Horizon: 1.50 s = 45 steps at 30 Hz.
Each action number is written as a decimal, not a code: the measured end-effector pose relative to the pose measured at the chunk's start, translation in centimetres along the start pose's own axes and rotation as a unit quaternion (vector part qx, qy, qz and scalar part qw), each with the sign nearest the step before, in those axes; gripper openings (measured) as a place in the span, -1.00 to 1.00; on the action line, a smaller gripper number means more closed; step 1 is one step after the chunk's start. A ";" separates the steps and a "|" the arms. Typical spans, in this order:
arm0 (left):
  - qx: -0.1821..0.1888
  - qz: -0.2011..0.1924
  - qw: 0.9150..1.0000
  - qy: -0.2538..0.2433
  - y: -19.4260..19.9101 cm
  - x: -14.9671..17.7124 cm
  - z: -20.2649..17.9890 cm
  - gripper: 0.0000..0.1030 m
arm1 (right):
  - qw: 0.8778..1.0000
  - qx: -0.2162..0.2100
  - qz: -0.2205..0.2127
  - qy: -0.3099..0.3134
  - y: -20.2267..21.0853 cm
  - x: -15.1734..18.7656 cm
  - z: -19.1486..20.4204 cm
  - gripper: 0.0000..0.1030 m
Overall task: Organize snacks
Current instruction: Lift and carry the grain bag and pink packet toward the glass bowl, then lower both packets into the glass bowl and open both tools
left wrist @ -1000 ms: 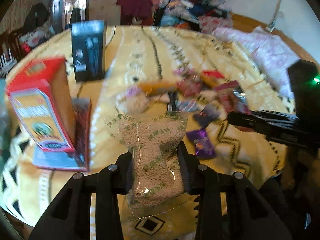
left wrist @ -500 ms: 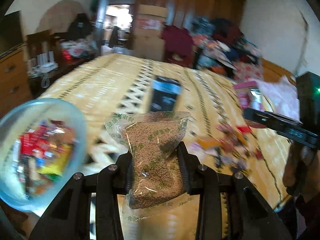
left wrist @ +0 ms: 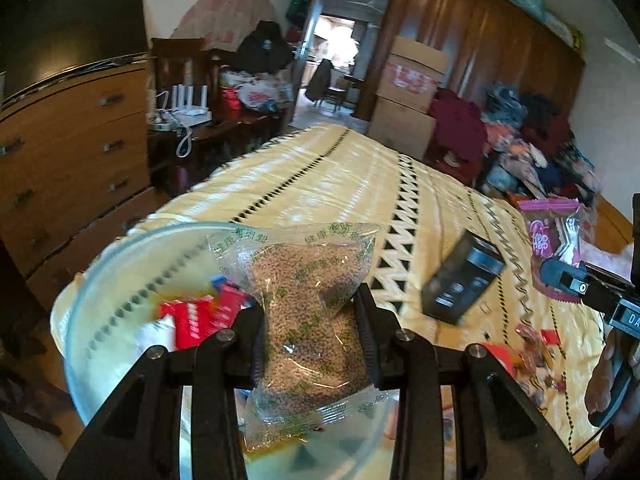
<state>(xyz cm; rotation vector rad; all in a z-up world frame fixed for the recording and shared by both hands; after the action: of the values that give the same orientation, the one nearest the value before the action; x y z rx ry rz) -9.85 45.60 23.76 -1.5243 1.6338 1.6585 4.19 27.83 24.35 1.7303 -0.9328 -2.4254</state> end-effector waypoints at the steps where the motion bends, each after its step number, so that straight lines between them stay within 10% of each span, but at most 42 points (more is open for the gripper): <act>1: -0.004 0.002 1.000 0.004 -0.4 -0.3 0.7 -0.24 | 1.000 -0.005 0.006 0.001 -0.9 -0.2 0.3 -0.44; 19: -0.059 0.069 0.996 0.012 -7.9 -1.1 8.4 -0.24 | 0.993 -0.054 0.102 -0.010 -12.6 -2.0 3.7 -0.44; 45: -0.073 0.111 0.991 0.015 -11.3 0.9 9.1 -0.21 | 0.989 -0.065 0.129 -0.011 -14.9 -1.3 4.9 -0.40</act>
<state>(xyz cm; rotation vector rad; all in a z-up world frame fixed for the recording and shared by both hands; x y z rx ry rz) -4.64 56.13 15.26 -1.4843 1.7886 1.9188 5.20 42.78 19.42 1.4450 -0.9126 -2.2867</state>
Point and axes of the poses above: each gripper's, at about its wrist camera, not at the fingertips, and y roughly against the way its jaws point, z to its left, x to its underside, the point moved 6 cm from there along -y, roughly the way its jaws point, and after that the axes turned 9 degrees about -z, right-handed, at the moved point
